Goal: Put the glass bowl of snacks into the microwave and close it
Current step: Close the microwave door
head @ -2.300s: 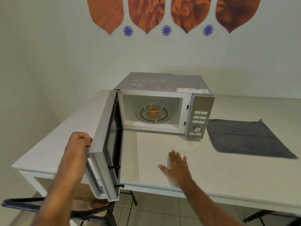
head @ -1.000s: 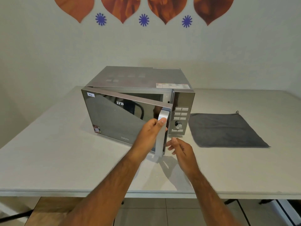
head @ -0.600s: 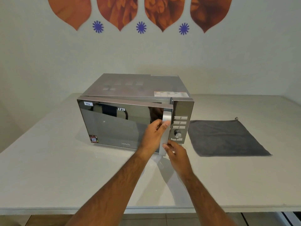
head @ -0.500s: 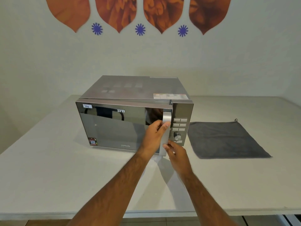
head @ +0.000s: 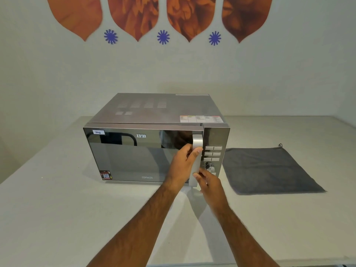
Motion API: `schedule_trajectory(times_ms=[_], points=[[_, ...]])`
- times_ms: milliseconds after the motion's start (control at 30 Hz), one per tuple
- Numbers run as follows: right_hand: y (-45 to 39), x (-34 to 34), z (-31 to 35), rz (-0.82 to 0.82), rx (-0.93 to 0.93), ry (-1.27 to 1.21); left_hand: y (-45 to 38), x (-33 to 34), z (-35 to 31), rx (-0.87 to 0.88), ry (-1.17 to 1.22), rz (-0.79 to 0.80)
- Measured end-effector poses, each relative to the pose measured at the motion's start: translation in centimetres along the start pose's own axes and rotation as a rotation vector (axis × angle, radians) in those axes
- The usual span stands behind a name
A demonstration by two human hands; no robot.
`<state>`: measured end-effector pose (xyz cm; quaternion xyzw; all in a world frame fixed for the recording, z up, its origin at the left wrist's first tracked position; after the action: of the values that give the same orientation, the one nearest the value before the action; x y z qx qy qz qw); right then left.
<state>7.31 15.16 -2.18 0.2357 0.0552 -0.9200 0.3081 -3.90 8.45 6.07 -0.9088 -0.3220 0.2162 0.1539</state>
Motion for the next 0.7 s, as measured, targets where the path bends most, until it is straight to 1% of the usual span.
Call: schedule_trajectory(times_ms=[333, 700], points=[[-0.9, -0.3, 0.4, 0.020, 0.046, 0.024, -0.9, 0.1, 0.3, 0.041, -0.075, 0.020], [-2.0, -0.2, 0.1, 0.010, 0.068, 0.017, -1.7, 0.3, 0.7, 0.051, -0.108, -0.023]])
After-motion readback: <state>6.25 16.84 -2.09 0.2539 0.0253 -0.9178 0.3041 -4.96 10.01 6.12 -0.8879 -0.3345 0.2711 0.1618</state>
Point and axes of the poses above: each hand's wrist, its own y-axis away from the middle knuckle, its own x-axis out of the palm, z = x × y, the point moved 5 cm from there along -y, towards the middle knuckle, and after that the axes turned 10 degrees about x, right-handed, at the moved point
